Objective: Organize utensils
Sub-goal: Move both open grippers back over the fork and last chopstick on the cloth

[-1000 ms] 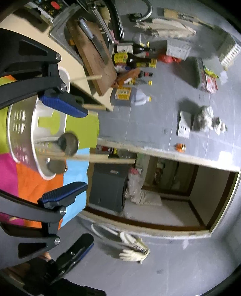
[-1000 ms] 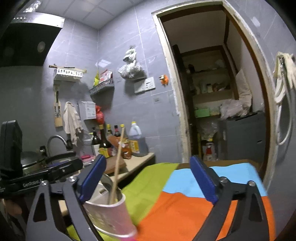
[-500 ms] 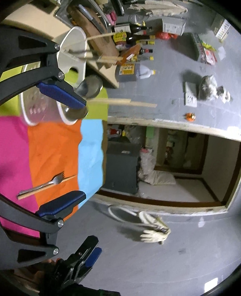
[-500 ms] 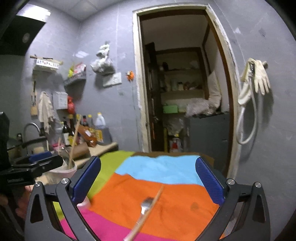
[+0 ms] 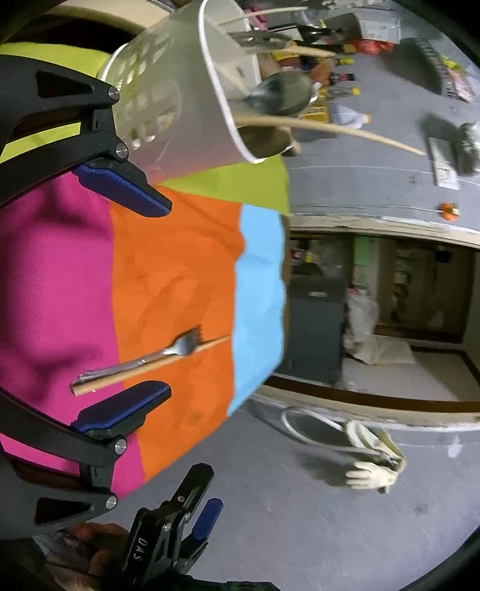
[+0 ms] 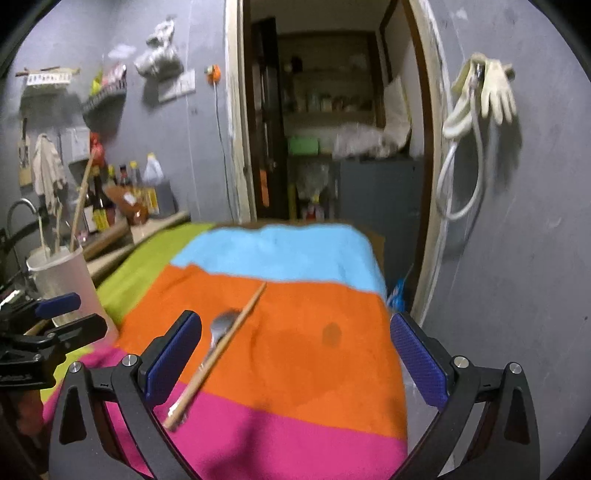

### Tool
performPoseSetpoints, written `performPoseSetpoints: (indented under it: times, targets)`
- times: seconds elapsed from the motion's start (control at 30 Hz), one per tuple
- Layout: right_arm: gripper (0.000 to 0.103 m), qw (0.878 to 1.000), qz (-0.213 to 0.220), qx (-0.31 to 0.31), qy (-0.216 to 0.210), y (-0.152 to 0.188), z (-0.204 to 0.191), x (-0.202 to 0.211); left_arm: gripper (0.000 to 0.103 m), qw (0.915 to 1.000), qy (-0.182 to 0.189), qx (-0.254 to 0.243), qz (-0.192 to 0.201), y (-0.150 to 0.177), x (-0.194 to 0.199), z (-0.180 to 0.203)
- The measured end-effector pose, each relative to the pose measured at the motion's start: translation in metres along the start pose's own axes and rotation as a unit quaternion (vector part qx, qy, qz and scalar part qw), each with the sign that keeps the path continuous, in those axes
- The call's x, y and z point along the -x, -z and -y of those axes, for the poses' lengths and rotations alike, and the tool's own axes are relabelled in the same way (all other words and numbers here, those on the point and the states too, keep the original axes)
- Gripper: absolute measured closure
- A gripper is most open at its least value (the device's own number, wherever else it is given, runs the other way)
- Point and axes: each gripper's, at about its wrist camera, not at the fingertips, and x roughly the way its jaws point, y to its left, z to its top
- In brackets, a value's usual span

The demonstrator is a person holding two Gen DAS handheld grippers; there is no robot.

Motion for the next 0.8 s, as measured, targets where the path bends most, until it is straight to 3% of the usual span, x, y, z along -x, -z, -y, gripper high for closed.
performPoseSetpoints:
  times: [0.2, 0.37, 0.53, 0.8]
  targets:
    - [0.001, 0.998, -0.066, -0.004, -0.015, 0.006, 0.003, -0.028, 0.016, 0.9982, -0.002, 0.011, -0.059, -0.002, -0.025, -0.009]
    - [0.010, 0.993, -0.113, -0.006, -0.025, 0.010, 0.004, -0.050, 0.016, 0.9954, -0.002, 0.028, -0.092, -0.001, -0.042, -0.016]
    - [0.028, 0.987, -0.153, -0.009, -0.042, 0.011, 0.004, -0.071, 0.017, 0.9950, -0.010, 0.025, -0.096, 0.001, -0.046, -0.018]
    - [0.035, 0.978, -0.192, 0.000, -0.075, 0.010, -0.012, -0.095, 0.020, 0.9923, -0.007, 0.056, -0.110, 0.007, -0.052, -0.028]
